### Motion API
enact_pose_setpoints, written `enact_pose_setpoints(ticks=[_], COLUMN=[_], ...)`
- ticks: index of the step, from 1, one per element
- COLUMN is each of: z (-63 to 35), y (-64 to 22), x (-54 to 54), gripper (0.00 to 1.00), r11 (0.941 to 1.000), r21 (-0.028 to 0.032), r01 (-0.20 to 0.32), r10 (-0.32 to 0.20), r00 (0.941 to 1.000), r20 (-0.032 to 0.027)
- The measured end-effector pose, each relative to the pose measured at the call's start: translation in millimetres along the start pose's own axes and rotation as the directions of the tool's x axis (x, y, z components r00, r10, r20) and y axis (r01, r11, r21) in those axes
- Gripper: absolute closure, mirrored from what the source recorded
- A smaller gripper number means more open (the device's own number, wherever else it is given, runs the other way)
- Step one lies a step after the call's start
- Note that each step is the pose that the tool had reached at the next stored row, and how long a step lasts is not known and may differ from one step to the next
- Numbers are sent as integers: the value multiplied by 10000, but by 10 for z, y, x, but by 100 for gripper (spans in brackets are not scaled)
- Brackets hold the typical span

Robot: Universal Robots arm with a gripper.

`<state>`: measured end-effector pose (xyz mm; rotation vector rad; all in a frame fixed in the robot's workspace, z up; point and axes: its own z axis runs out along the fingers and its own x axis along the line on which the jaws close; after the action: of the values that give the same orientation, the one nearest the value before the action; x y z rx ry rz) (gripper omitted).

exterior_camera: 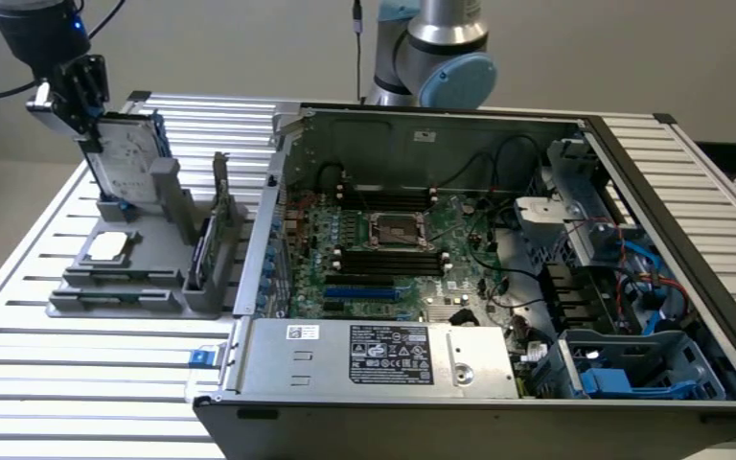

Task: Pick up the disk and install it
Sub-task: 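Pick up the disk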

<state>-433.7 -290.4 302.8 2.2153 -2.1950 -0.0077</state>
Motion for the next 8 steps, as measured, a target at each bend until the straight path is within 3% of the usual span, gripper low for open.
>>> enact_pose_setpoints(ticks=[8], z=[-48], y=[1], x=[1], gripper=[67], r11=[10000], r21=[-1], r01=[0], r10=[0], r00=[10000], r20=[0])
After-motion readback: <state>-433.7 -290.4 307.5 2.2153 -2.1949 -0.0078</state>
